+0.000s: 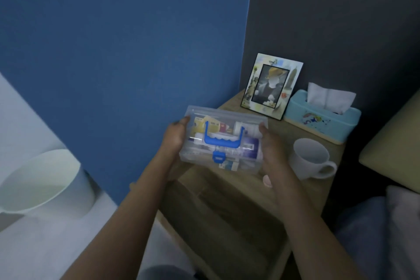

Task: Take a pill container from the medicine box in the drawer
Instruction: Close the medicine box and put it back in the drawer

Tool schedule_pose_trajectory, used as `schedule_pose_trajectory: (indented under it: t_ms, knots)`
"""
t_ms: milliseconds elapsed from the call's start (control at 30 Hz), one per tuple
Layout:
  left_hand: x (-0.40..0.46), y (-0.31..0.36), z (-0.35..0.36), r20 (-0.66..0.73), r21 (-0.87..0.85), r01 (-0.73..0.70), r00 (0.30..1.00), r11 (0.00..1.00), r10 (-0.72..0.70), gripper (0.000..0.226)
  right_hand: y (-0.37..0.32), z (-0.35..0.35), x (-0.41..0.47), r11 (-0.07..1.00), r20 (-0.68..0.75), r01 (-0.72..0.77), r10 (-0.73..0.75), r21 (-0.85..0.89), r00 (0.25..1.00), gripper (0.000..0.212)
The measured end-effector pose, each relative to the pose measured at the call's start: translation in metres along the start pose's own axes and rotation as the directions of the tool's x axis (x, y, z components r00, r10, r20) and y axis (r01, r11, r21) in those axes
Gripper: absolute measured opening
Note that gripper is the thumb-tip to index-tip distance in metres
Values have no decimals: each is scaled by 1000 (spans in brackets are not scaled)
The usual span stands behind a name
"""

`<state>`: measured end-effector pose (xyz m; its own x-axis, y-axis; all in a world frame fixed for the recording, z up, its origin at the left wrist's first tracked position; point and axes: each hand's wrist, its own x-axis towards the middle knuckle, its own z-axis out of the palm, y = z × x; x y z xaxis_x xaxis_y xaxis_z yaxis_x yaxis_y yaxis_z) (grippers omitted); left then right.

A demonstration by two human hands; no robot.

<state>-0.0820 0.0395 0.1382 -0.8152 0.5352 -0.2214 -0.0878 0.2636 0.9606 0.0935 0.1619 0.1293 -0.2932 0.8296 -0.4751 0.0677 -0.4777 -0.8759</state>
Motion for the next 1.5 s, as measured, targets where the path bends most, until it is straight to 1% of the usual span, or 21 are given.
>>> schedule_pose_trajectory:
  t_ms: [100, 200, 300, 400, 433, 500, 600, 633, 700, 800, 833, 867, 933, 1000, 1067, 1200, 1333, 1500]
  knots:
    - [-23, -6, -26, -1, -7, -27, 1000, 1000, 27, 32, 16, 7, -35, 999, -21, 13, -14, -32, 1000, 50]
    - [-44, -14, -50, 46, -24, -23, 999, 999, 25, 26, 38, 16, -69, 997, -74, 41, -46, -62, 996, 48]
    - [-54, -27, -72, 99, -31, -24, 995, 999, 27, 25, 66, 24, -99, 998, -131, 52, -57, -40, 990, 47]
    - [-55, -44, -87, 191, -4, -52, 980, 999, 52, 21, 93, 29, -126, 998, -173, 60, -55, 25, 983, 45]
    - [-55, -49, -91, 216, 27, -60, 975, 998, 53, 24, 102, 30, -132, 997, -175, 70, -65, 24, 982, 44]
    - [-51, -61, -97, 238, 80, -65, 970, 995, 44, 35, 118, 32, -142, 996, -183, 87, -81, 27, 980, 44]
    - [-47, -75, -100, 229, 157, -40, 973, 987, 3, 52, 142, 35, -149, 993, -169, 82, -67, 80, 983, 43]
    - [-45, -80, -99, 230, 170, -35, 973, 985, -5, 53, 150, 36, -150, 994, -179, 85, -71, 71, 981, 42]
    - [-41, -88, -94, 229, 182, -45, 973, 982, 2, 47, 164, 36, -149, 994, -206, 83, -67, 72, 976, 41]
    - [-32, -99, -85, 275, 189, -41, 961, 981, -13, 21, 180, 36, -138, 993, -223, 38, -12, 116, 975, 40]
    - [-28, -103, -81, 292, 209, -30, 956, 978, -33, 18, 185, 36, -134, 993, -230, 21, 6, 114, 973, 39]
    - [-24, -108, -78, 302, 245, -17, 951, 969, -60, 25, 189, 37, -129, 994, -238, 6, 21, 111, 971, 40]
    - [-15, -116, -71, 291, 324, 30, 948, 946, -130, 45, 196, 38, -119, 992, -254, -29, 59, 121, 965, 44]
    - [-8, -123, -64, 290, 379, 35, 944, 925, -154, 53, 203, 38, -108, 988, -265, -57, 94, 144, 960, 44]
    - [0, -130, -58, 310, 422, 10, 938, 906, -155, 52, 208, 38, -99, 988, -275, -65, 102, 140, 956, 44]
    - [12, -142, -52, 332, 489, -8, 926, 872, -178, 43, 217, 37, -85, 992, -285, -59, 90, 113, 954, 46]
    - [16, -145, -48, 316, 562, 11, 921, 827, -227, 46, 224, 33, -73, 990, -273, -117, 133, 72, 953, 42]
    - [16, -147, -43, 322, 603, 14, 910, 798, -259, 48, 224, 30, -69, 992, -288, -125, 117, -7, 950, 46]
